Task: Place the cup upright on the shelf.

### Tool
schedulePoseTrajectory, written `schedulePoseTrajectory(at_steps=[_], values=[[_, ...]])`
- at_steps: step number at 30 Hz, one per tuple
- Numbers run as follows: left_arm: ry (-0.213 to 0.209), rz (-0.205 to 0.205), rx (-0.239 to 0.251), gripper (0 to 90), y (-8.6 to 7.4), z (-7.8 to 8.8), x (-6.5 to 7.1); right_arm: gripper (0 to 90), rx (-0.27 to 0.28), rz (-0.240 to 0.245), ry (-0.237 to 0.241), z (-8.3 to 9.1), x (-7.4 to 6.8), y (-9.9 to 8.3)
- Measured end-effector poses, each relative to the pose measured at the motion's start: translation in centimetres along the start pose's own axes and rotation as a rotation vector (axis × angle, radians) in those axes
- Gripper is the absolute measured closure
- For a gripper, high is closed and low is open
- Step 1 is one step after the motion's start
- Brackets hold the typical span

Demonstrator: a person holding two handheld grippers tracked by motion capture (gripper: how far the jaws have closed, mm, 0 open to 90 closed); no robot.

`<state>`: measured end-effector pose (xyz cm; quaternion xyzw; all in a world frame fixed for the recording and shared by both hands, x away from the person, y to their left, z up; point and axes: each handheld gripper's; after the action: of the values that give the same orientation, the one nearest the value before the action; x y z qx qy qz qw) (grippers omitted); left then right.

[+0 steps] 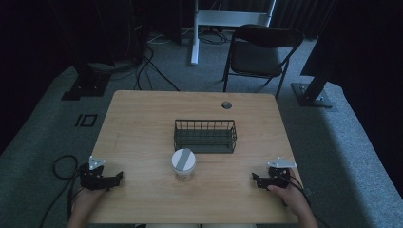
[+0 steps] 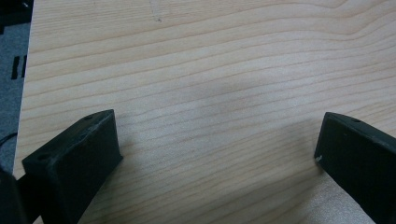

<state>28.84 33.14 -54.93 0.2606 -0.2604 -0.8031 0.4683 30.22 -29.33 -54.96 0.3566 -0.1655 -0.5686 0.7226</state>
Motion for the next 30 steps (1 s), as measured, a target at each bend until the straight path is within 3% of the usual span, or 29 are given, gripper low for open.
schedulePoseTrajectory(at_steps=[1,14,22,30], values=[[0.0,0.0,0.0,0.2,0.0,0.0,0.0,11.3,0.018,0.011,0.023,0.0,-0.4,0.3],[0.0,0.0,0.0,0.2,0.0,0.0,0.0,11.3,0.033,0.058,0.094,-0.9,-3.4,1.3],[0.0,0.001,0.0,0.2,0.0,0.0,0.0,12.8,0.039,0.088,0.113,-1.2,-5.0,1.8],[0.0,0.001,0.001,0.2,0.0,0.0,0.0,12.7,0.055,0.098,0.186,-1.4,-6.5,2.2]])
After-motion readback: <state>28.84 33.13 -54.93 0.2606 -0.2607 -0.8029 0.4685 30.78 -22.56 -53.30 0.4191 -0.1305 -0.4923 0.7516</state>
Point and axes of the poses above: each handheld gripper's, and its own axes: z roughly backward along the jaws, y roughly out of its top, x roughly to its right, and after that the axes turned 14 degrees about -z, right-handed
